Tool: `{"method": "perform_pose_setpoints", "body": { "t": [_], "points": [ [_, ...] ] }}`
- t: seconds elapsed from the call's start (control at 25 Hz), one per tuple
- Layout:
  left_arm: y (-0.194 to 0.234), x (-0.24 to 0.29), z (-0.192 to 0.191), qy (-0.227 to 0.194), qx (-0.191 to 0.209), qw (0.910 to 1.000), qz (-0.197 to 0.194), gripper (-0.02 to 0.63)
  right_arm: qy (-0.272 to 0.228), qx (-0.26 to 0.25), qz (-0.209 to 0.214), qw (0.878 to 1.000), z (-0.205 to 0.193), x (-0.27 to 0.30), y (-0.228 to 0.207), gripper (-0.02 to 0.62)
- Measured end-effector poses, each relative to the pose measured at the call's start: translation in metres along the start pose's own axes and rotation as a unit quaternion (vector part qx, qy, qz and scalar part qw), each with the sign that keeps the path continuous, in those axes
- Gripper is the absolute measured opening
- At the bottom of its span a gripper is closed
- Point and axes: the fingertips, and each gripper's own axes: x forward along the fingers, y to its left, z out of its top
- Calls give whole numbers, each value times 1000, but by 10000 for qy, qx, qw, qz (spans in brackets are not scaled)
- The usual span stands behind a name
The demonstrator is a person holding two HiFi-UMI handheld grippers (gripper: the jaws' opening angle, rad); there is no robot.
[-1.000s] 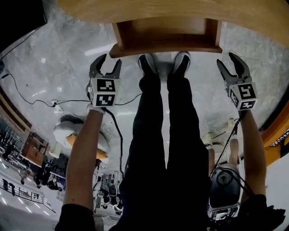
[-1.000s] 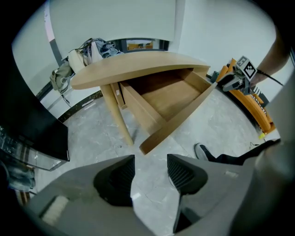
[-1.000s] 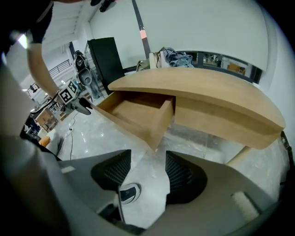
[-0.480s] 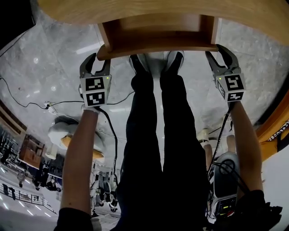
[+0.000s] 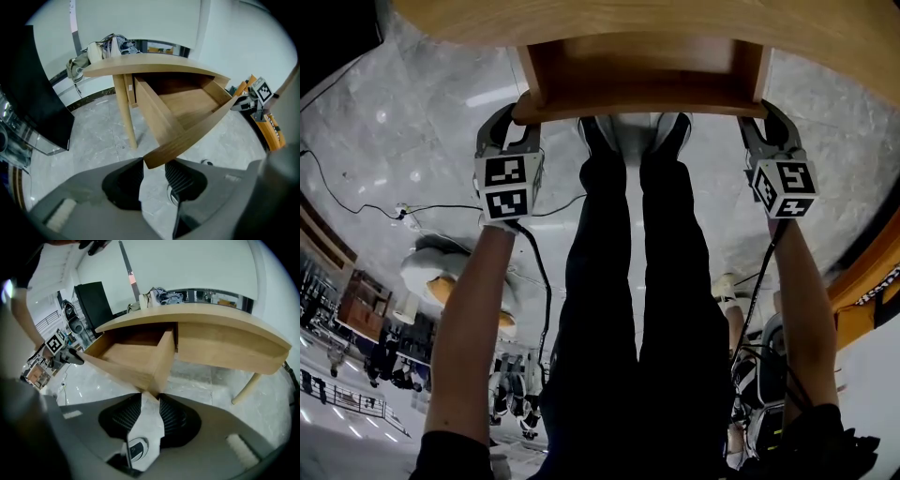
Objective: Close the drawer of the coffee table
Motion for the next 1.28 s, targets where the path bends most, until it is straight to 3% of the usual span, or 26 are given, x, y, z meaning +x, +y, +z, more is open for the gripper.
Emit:
{"method": "perform_pose_setpoints", "body": {
  "t": [0.4,0.68,1.28],
  "points": [
    [-6,-12,9,-9,-381,9992,-102,150,-45,15,123,9999,9,-14,-5,128],
    [20,-7,26,-167,-705,9974,-3,150,-137,190,27,9997,31,2,2,127],
    [42,8,74,-512,-770,9956,145,150,-671,645,-310,9952,76,24,-24,126]
  ]
}}
